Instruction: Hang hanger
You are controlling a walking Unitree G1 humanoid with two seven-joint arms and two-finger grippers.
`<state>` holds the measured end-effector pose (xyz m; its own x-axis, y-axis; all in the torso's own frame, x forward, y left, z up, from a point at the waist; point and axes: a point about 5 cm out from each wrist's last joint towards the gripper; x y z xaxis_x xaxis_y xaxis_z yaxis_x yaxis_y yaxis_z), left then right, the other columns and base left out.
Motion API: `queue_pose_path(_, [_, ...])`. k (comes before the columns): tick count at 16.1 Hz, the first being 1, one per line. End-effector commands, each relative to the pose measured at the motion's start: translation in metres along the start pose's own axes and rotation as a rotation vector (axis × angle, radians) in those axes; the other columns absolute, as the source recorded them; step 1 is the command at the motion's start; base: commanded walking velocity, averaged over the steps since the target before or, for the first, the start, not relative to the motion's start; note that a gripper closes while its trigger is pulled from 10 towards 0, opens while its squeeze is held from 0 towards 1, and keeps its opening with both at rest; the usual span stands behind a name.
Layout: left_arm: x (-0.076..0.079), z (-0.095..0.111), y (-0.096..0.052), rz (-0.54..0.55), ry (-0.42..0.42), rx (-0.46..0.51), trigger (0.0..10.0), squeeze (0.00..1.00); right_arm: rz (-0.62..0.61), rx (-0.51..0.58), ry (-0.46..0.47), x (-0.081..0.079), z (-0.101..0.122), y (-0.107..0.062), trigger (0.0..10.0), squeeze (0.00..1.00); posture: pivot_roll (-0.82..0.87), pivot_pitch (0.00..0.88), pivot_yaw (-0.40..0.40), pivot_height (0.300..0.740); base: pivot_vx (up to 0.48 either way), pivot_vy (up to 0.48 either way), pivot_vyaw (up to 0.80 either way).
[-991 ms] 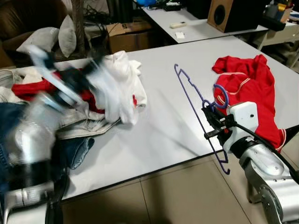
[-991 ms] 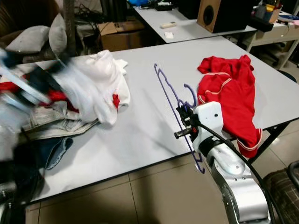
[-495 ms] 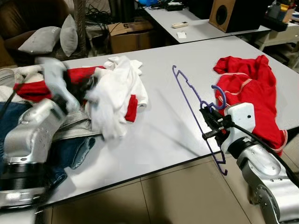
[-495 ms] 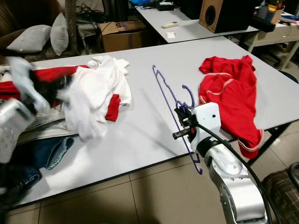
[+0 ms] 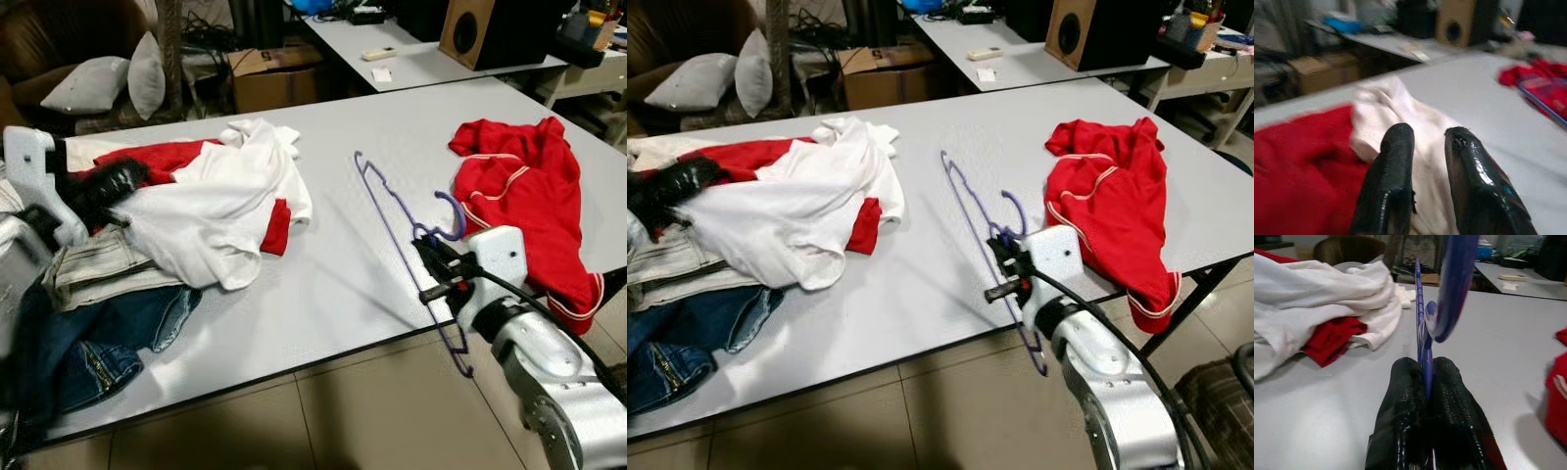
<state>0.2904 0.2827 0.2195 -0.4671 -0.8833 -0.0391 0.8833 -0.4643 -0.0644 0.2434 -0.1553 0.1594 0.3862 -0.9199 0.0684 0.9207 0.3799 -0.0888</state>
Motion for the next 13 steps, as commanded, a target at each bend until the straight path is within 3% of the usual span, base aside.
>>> queue_pose_path(1, [0.008,-0.003,0.000,-0.062,0.014,-0.049,10.0,1.00,0.009,0.022,-0.017,-0.002,0.004,0.002,10.0,0.00,0.06,0.000,0.053,0.740,0.000,0.000,0.00])
queue_pose_path(4, [0.015,-0.005,0.012,-0.021,-0.032,0.000,10.0,1.00,0.041,0.024,-0.003,-0.005,0.004,0.003,10.0,0.00,0.06,0.000,0.061,0.740,0.000,0.000,0.00])
queue_pose_path(5, [0.027,0.003,0.017,-0.100,-0.060,0.072,10.0,1.00,0.075,0.025,-0.009,-0.008,0.005,0.002,10.0,0.00,0.06,0.000,0.062,0.740,0.000,0.000,0.00])
queue_pose_path(6, [0.037,0.015,0.024,-0.139,-0.154,0.180,10.0,1.00,0.093,0.025,-0.019,-0.009,0.005,0.002,10.0,0.00,0.06,0.000,0.060,0.740,0.000,0.000,0.00])
queue_pose_path(8, [0.040,0.018,0.029,-0.125,-0.197,0.224,10.0,1.00,0.091,0.029,-0.022,-0.008,0.007,0.003,10.0,0.00,0.05,0.000,0.059,0.740,0.000,0.000,0.00])
queue_pose_path(10, [0.034,0.001,0.030,-0.027,0.004,0.053,10.0,1.00,0.093,0.031,-0.024,-0.009,0.008,0.003,10.0,0.00,0.05,0.000,0.051,0.740,0.000,0.000,0.00])
queue_pose_path(11, [0.035,-0.023,0.025,-0.050,0.237,-0.160,10.0,1.00,0.100,0.028,-0.025,-0.009,0.008,0.002,10.0,0.00,0.05,0.000,0.050,0.740,0.000,0.000,0.00])
queue_pose_path(12, [0.043,-0.036,0.020,-0.112,0.244,-0.233,10.0,0.00,0.108,0.019,-0.030,-0.010,0.006,0.001,10.0,0.00,0.04,0.000,0.051,0.740,0.000,0.000,0.00])
queue_pose_path(13, [0.052,-0.049,0.019,-0.143,0.200,-0.276,10.0,0.00,0.111,0.010,-0.036,-0.010,0.005,0.000,10.0,0.00,0.03,0.000,0.057,0.740,0.000,0.000,0.00])
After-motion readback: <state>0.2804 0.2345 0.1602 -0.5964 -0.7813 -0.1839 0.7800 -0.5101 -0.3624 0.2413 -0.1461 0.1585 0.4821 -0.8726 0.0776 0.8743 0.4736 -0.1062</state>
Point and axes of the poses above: a point about 5 cm out from each wrist's last joint towards the gripper, its own y axis pointing out of the wrist towards the gripper, its own z axis along the axis of the wrist's last joint, x = y × z, and after that the axes turned 3 degrees about y, right-handed
